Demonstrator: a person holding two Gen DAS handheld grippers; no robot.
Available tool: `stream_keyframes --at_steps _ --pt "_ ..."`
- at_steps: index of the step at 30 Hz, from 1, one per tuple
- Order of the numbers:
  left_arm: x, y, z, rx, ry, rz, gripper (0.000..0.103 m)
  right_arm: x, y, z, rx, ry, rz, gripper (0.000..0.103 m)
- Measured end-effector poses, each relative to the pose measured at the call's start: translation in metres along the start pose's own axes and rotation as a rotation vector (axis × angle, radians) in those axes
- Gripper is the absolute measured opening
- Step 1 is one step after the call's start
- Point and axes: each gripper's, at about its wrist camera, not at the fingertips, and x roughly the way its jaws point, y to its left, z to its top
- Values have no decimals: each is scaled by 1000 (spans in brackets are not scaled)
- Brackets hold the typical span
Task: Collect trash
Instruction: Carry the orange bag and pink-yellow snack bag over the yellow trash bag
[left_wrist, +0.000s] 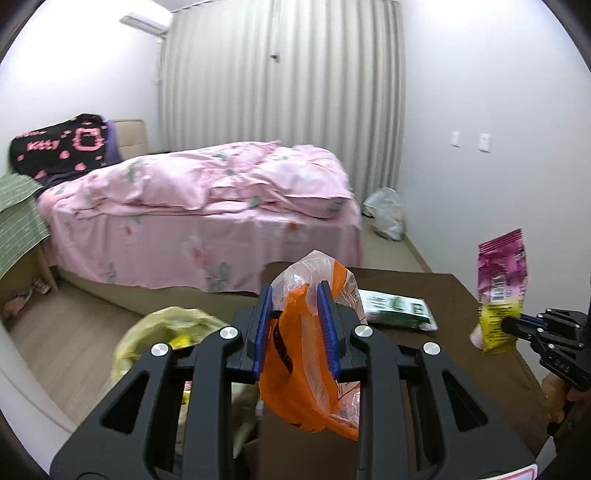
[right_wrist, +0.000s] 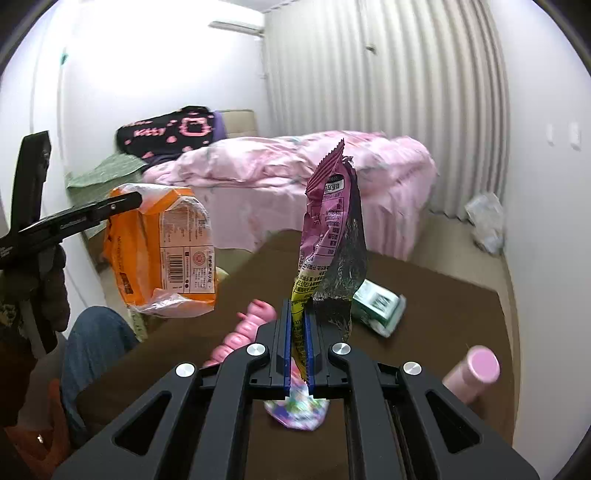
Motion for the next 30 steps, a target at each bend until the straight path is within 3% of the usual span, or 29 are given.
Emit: stream_keyframes --at_steps 6,14,16,21,24,28,30 --pt "-16 58 -3 -83 -33 122 24 18 39 25 -74 7 60 7" --pt "-3 133 -20 -139 -68 412 24 64 81 61 -123 49 156 7" --pt "6 145 -26 -151 -65 447 24 85 93 69 -146 70 175 7" --pt "59 165 -46 -164 34 417 24 141 120 84 -211 118 210 7" --pt "102 165 -65 -124 184 381 24 184 135 89 -233 171 247 7" --pt "135 175 -90 -178 339 307 23 254 158 81 -258 319 325 7" --pt "136 182 -91 -210 336 289 23 287 170 71 -273 402 351 7"
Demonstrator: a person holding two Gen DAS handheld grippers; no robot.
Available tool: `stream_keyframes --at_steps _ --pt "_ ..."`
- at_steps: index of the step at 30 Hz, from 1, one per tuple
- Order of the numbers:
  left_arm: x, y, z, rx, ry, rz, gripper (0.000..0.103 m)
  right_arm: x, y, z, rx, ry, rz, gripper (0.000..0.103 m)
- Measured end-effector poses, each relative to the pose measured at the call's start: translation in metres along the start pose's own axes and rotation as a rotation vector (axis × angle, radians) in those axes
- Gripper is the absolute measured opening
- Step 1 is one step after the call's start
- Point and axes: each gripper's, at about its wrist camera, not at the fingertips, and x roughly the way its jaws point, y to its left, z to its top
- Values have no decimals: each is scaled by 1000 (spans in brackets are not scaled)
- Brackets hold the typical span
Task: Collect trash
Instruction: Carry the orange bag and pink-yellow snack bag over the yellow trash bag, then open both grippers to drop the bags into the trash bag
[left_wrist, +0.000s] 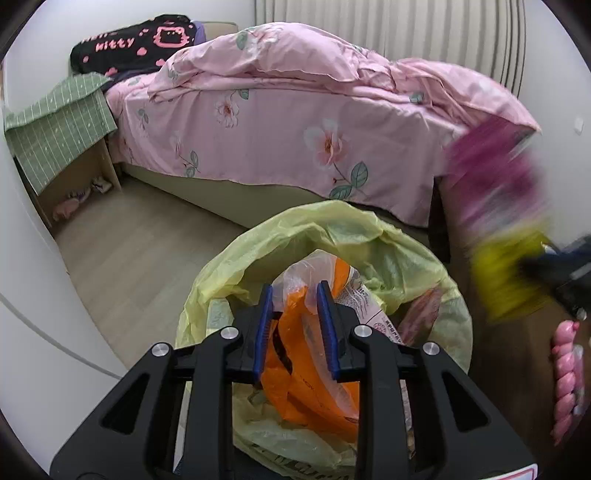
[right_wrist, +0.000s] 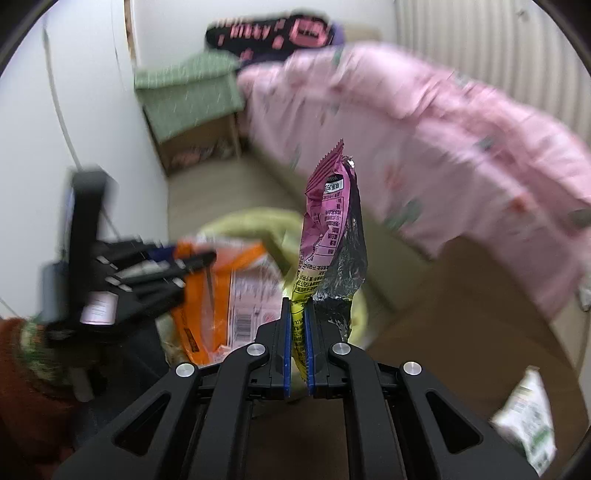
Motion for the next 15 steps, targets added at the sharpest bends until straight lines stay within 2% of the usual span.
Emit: stream_keyframes --at_steps 3,7,11,15 --pt "9 8 -2 -42 31 -9 23 45 0 4 -6 106 39 7" --pt "22 13 -4 -67 69 -7 23 83 0 6 13 204 86 7" --pt "31 13 -4 -69 85 -4 23 96 1 4 10 241 101 7" --pt "33 20 0 -124 65 -13 23 98 1 2 29 247 132 7"
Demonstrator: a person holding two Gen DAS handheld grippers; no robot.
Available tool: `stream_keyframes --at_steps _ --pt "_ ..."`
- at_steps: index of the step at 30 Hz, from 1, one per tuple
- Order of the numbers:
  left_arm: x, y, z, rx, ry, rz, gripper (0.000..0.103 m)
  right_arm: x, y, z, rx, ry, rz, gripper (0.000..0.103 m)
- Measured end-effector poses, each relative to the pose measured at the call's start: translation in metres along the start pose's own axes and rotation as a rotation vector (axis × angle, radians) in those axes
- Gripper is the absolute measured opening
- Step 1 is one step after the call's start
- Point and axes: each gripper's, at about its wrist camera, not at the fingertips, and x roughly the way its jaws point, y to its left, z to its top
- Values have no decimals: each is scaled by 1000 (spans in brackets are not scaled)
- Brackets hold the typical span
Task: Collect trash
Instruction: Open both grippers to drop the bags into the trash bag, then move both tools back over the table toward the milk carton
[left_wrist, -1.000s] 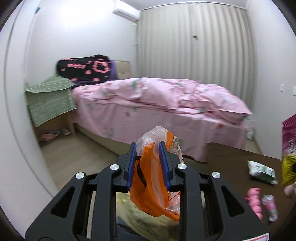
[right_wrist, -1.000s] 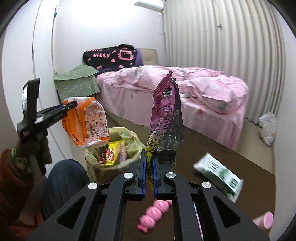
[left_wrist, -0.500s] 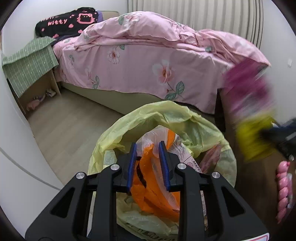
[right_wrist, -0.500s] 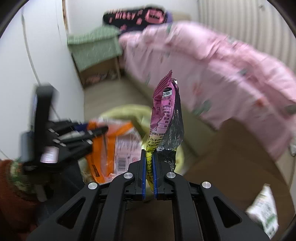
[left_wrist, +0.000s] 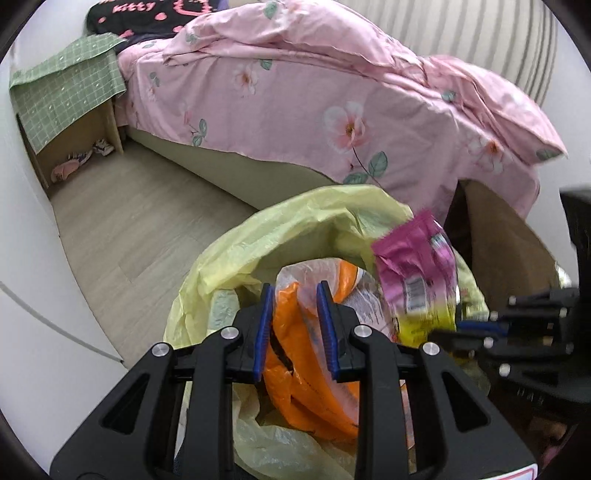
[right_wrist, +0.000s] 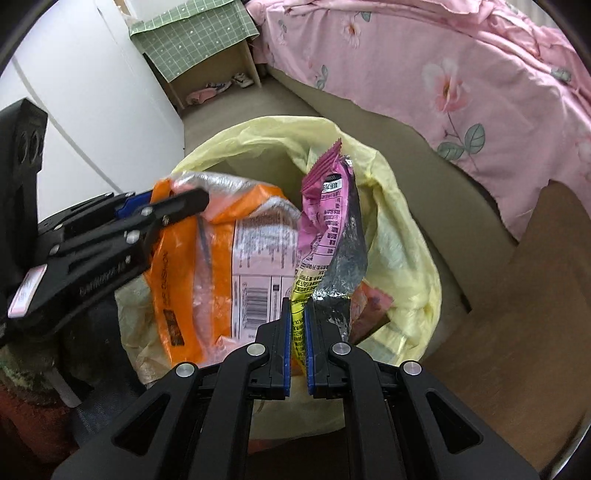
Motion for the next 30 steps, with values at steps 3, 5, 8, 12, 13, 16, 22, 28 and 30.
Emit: stream_keyframes --at_steps 3,5,8,12,13,16,22,28,30 --pt "-7 10 1 -53 -45 -11 23 -4 0 -4 2 -32 3 7" --pt "-10 12 2 -66 -54 -15 24 -8 3 -4 2 -47 7 7" --pt "-13 15 2 -83 -60 -31 34 -15 5 -7 4 -62 5 9" --pt "-29 24 1 -136 -123 -51 45 -27 8 -13 3 -77 -10 38" --pt "-35 25 1 -143 -139 -54 45 -32 9 -16 6 -90 -3 39" --pt "-51 25 -1 -158 -179 -54 49 -52 9 -26 16 -120 -2 39" --pt "-67 3 -15 -162 -154 -111 56 -109 -2 -67 50 -216 -65 39" --pt "-85 -65 -22 4 -156 -213 58 -174 -33 -132 114 -328 -196 39" --pt "-92 -93 -24 79 -167 -274 59 -194 -48 -160 154 -361 -250 43"
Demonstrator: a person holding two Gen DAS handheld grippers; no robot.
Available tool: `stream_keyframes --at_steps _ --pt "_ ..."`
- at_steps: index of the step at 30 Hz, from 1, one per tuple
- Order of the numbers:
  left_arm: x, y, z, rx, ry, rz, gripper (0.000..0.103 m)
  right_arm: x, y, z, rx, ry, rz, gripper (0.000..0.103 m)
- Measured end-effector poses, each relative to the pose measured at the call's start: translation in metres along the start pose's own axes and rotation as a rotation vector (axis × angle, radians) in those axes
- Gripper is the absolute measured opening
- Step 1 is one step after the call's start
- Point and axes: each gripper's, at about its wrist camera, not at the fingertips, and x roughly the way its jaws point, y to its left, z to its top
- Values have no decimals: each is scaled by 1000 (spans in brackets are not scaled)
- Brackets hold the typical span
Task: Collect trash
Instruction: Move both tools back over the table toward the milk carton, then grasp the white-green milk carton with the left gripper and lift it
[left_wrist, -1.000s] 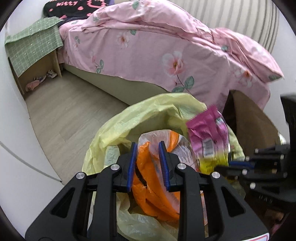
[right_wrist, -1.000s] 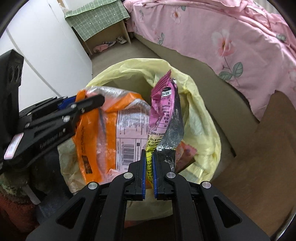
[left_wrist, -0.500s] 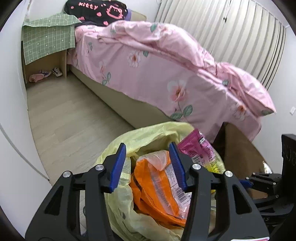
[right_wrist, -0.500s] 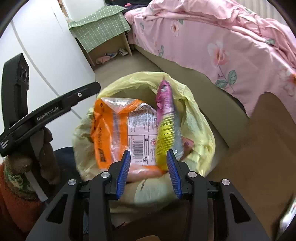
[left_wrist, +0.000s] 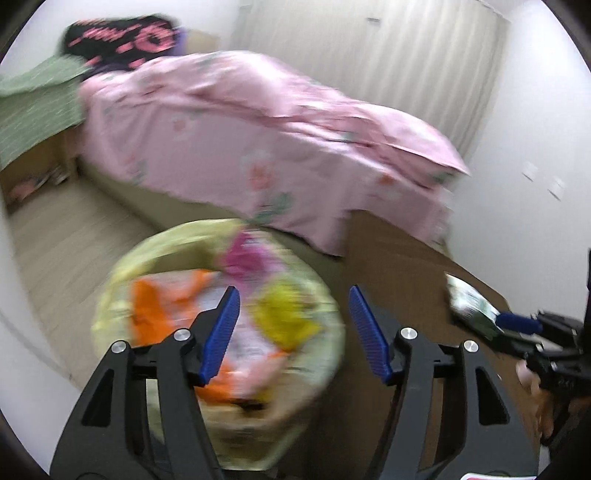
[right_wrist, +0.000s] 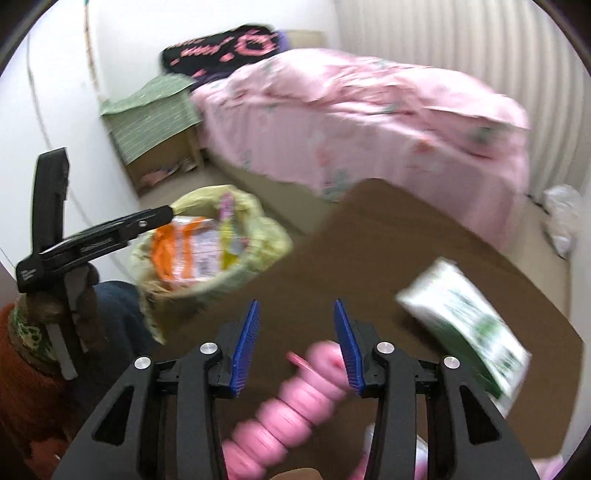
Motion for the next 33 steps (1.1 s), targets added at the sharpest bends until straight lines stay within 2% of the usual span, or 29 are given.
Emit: stream_keyframes --at_steps 4,8,12,14,18,19,22,25,26,29,31,33 --pt "7 -55 -5 110 30 -141 59 -30 -35 -36 41 -13 -65 46" --pt "18 -102 -11 201 61 -200 59 -38 -53 -80 117 20 -75 46" --pt "36 -149 -9 318 89 -282 59 -33 -51 -120 156 50 -73 46" --pt "50 -174 -5 398 107 -329 59 -32 -43 -135 139 51 -76 46" --pt "79 -233 5 637 138 -414 59 -35 -37 -153 119 36 -117 46" --pt "93 -251 6 719 157 -429 59 -37 -40 -157 132 26 -121 46" --pt "134 -285 10 842 261 -436 59 -47 -53 -164 182 -4 -112 46" --pt "179 -304 16 840 361 -413 59 -56 -62 -172 226 -23 -110 46" --pt "191 -306 19 819 389 -408 59 -58 -66 -174 236 -27 -107 46" --pt "226 -299 25 705 548 -417 59 -62 -72 -177 249 -39 -101 46" --pt "229 -287 25 635 622 -446 59 -65 -77 -176 254 -46 -100 46" --pt "218 -275 20 594 653 -474 59 -67 -84 -177 274 -66 -105 47"
